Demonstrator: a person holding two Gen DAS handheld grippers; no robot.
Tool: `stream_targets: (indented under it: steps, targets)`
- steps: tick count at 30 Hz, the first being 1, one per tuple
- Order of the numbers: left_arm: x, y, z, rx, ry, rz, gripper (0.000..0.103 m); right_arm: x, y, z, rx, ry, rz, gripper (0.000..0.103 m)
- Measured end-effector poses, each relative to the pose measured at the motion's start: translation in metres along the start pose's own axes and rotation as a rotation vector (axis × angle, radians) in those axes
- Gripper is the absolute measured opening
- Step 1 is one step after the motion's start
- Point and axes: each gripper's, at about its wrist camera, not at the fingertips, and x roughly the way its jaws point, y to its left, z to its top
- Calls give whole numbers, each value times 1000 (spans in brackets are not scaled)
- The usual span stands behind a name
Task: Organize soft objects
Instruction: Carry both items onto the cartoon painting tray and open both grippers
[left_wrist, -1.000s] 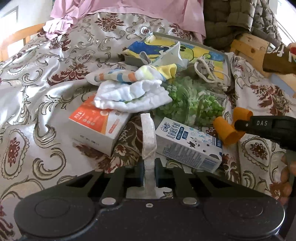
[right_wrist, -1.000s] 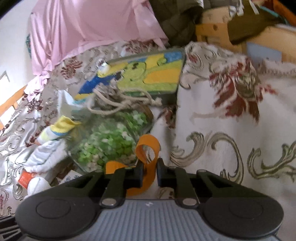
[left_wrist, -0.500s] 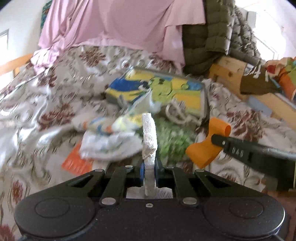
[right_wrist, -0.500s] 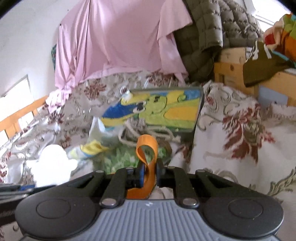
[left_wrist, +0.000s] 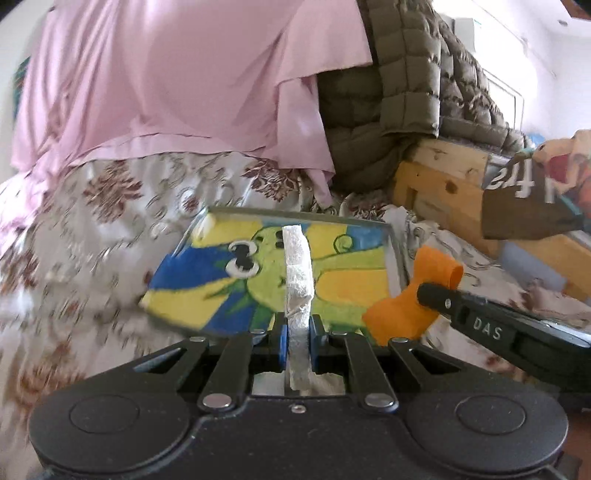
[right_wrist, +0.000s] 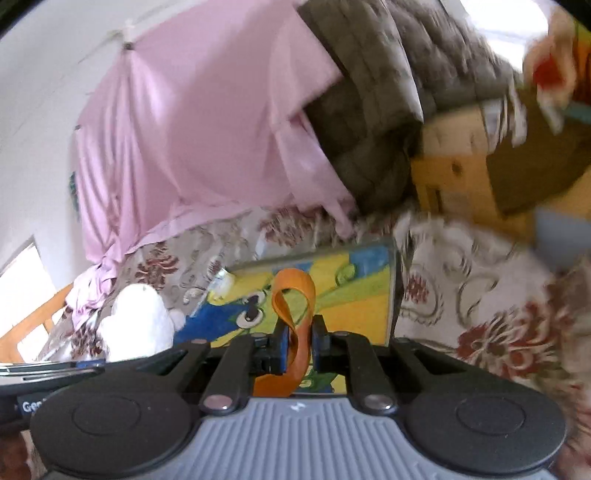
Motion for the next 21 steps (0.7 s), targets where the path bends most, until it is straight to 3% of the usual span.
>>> stream_targets:
  steps: [8,11,18,21]
  targets:
    - [113,-2,31,48,57,-112,12,79,-41,12,73,-1,-36,13]
    - [140,-2,32,51,104,-125,12,99,-45,11,74,49,-58,13]
    - [170,-17,28,195,185,-54,12,114,-38,8,71,112,-67,16]
    - [176,-18,25,199,225,-40,12,116,-36,2,49,146,-57,20]
